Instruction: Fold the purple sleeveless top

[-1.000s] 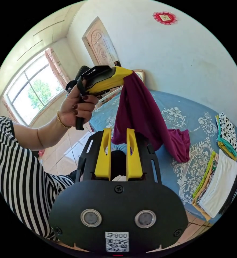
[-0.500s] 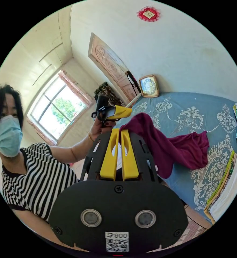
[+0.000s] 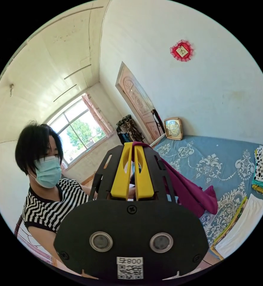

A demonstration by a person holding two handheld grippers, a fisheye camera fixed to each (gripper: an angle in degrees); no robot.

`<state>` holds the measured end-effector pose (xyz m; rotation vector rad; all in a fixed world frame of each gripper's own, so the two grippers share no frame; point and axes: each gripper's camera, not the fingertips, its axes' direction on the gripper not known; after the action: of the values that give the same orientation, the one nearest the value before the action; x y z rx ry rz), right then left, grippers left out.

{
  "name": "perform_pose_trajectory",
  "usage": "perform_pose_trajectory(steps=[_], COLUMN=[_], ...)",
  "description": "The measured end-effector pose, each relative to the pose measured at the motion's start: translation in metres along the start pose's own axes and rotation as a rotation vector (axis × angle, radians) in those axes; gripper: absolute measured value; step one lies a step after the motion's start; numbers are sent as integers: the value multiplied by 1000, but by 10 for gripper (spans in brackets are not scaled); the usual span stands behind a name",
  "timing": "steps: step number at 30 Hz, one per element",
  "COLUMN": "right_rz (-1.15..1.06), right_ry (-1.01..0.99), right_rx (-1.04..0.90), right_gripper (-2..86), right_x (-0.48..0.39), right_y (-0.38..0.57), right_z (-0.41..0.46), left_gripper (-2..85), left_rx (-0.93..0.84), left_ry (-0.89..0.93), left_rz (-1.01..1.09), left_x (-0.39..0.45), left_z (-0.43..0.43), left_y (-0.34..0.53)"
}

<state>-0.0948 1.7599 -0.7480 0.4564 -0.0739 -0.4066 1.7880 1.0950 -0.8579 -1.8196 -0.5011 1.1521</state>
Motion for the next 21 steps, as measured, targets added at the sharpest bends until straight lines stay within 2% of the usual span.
perform_pose_trajectory(steps=[7,11,16,21], right_rz=[-37,-31,-32,-33], right_ry=[44,50,51,38], right_rx=[26,19,75,173], right_gripper=[3,3,2,2], right_x=[-49,-63,-79,-90], right_y=[-28,-33,-34,-28], right_z=[-18,-24,-59,-110], left_gripper=[128,45,26,20], left_rx=[-139,-144,-90,145], left_ry=[-184,-239,-281,-290], left_rz=[117,227,249,208], left_x=[59,109,142,169], left_z=[70,79,32,-86], left_y=[21,32,50,76])
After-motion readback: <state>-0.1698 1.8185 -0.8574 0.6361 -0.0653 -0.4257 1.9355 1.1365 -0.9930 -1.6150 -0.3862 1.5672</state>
